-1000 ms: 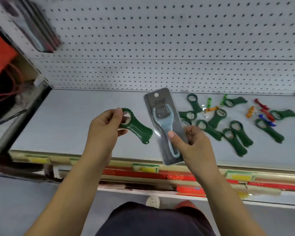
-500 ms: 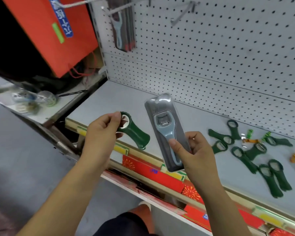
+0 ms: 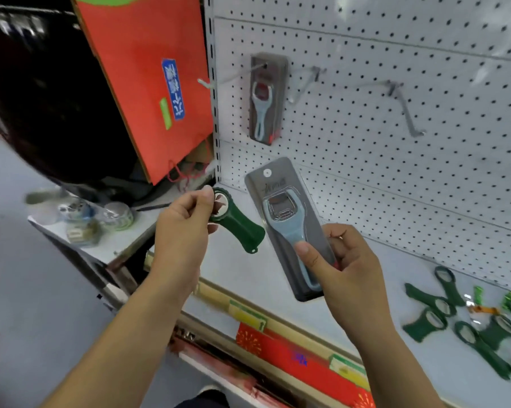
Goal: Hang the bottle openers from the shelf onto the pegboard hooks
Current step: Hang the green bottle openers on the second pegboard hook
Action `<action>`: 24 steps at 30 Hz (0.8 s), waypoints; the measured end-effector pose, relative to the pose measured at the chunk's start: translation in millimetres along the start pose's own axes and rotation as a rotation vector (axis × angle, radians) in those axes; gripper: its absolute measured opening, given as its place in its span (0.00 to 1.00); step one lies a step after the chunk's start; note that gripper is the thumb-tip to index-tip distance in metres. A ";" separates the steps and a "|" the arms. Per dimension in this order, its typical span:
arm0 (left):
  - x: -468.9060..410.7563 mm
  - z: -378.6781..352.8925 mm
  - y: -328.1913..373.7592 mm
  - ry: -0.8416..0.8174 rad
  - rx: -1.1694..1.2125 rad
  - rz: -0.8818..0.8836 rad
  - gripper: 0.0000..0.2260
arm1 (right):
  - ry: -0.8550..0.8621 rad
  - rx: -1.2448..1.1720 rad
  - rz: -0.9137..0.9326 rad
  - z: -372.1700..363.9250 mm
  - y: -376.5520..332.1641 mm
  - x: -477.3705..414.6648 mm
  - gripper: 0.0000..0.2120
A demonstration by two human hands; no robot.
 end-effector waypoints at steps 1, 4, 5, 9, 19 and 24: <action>-13.4 6.4 6.5 -0.008 -0.008 -0.026 0.11 | 0.009 -0.009 0.011 -11.9 -9.2 -8.3 0.10; -52.7 26.5 26.0 -0.014 -0.018 -0.124 0.11 | 0.040 -0.026 0.077 -46.1 -35.3 -31.5 0.09; -64.2 31.6 31.7 -0.012 -0.010 -0.142 0.11 | 0.056 -0.036 0.101 -56.2 -43.1 -37.9 0.09; -100.4 41.5 41.6 -0.082 -0.013 -0.151 0.12 | 0.107 -0.075 0.151 -90.2 -64.2 -58.9 0.09; -145.7 41.3 53.5 -0.225 0.051 -0.104 0.10 | 0.279 -0.074 0.065 -119.9 -57.4 -82.0 0.08; -145.3 40.6 63.2 -0.279 0.057 -0.122 0.10 | 0.292 -0.031 0.050 -123.1 -54.2 -105.9 0.07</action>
Point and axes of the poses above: each hand's wrist, its own x-axis away from the middle knuckle, its own z-axis out of the back of the hand, y = z × x, the point moved 3 cm from there along -x, towards the middle knuckle, and after that the axes turned 11 degrees about x, right-handed, at the moved point
